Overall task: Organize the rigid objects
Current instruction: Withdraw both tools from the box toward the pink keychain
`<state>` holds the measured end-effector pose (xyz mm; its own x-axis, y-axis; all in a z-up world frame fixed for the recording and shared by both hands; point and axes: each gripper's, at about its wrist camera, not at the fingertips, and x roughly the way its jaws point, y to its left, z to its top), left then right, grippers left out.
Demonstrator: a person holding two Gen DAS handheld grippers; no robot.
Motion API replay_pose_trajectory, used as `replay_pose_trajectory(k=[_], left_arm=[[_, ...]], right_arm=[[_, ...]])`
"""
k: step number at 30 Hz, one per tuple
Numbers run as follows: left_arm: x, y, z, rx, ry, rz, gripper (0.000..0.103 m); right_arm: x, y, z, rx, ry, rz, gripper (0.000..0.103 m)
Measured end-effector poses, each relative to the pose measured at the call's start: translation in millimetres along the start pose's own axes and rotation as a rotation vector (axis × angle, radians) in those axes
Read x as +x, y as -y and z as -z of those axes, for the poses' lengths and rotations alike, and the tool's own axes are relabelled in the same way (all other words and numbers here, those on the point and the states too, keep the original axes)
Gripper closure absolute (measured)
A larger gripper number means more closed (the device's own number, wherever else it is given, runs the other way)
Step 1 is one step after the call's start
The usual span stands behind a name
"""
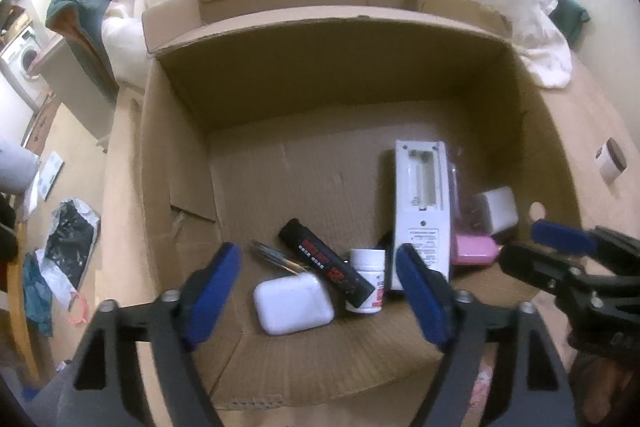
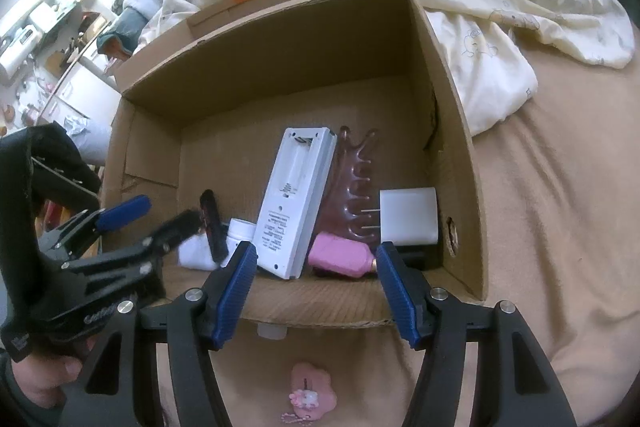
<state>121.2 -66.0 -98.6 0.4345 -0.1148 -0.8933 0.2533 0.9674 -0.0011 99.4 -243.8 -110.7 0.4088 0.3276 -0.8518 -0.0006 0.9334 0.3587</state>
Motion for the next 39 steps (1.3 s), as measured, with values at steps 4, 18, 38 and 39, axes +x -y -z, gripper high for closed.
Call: replay_pose_trajectory(k=[4,18,38,39], left_arm=[[-4,-3,-1,-0.022,0.007,0.008,0.013],[-45,-9,5,-0.020,0.034,-0.018,0.012],[-77,7,63,-0.019,-0.006,-0.021,0.012],[-74,11,65,-0.016,-0.018,-0.014,0.012]], right_arm=[[-11,0,-2,0.017,0.051,-0.041,0.000],[-37,8,-5,0.058,0.158,-0.047,0.000],[-77,28,32,0.213,0.189,-0.195,0.000],[-77,29,32,0.218,0.190,-0.191,0.000]])
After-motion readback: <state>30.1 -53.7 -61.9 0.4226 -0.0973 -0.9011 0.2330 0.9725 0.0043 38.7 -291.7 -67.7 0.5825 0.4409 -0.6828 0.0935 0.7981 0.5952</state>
